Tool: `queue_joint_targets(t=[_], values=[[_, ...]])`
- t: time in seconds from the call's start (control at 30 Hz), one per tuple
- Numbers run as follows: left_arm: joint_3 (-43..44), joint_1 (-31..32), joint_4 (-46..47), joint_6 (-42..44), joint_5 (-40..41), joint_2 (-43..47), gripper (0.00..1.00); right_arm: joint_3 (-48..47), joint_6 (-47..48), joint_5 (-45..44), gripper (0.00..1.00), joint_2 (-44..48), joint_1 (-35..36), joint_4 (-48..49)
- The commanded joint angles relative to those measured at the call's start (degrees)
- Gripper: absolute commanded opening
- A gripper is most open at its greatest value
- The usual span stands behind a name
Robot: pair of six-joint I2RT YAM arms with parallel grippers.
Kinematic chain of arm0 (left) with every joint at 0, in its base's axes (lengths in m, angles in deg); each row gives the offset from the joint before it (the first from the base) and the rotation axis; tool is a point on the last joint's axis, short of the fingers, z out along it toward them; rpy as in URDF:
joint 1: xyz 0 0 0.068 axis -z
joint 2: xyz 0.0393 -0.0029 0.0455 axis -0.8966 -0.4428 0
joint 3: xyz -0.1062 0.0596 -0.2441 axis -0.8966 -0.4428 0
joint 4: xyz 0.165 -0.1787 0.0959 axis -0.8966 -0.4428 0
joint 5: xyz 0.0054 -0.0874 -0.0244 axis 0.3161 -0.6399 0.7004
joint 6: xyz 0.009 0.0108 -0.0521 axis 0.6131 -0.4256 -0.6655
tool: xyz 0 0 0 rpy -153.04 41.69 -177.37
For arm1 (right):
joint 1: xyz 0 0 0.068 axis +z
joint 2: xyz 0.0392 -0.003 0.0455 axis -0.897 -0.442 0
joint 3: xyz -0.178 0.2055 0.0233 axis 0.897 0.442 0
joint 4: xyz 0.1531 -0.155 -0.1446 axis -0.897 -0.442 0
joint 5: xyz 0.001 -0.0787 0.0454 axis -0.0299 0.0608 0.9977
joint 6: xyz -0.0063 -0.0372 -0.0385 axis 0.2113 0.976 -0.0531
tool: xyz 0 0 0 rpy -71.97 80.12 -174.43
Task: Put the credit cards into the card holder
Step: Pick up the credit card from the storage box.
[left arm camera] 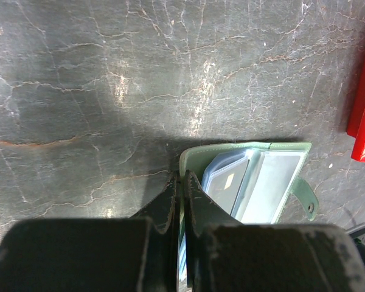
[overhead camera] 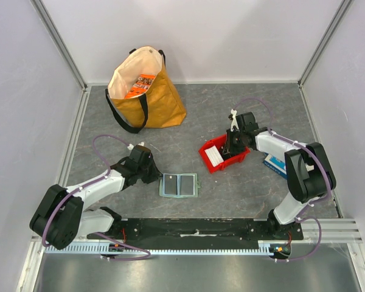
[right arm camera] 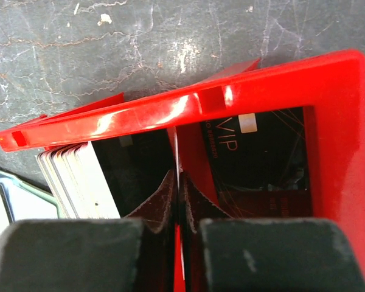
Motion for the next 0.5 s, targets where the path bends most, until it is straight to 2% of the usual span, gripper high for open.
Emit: queue_joint_targets(t=[0.0,0.3,0.47], values=[[0.49,-0.25,1.65,1.94,-0.47,0.32,0.02,-1.02,1.43,-2.67,0.0,2.46,0.22,-1.61],[0.4,-0.42,1.21,2.11,-0.64,1.46,0.02,-7.0,1.35,-9.0,0.0,12.21,0.39,-4.34],[0.22,-0.34,0.77,1.85,-0.99,3.13,0.02,-5.17,-6.37,-10.75,0.0,18.8,3.54,-3.03]])
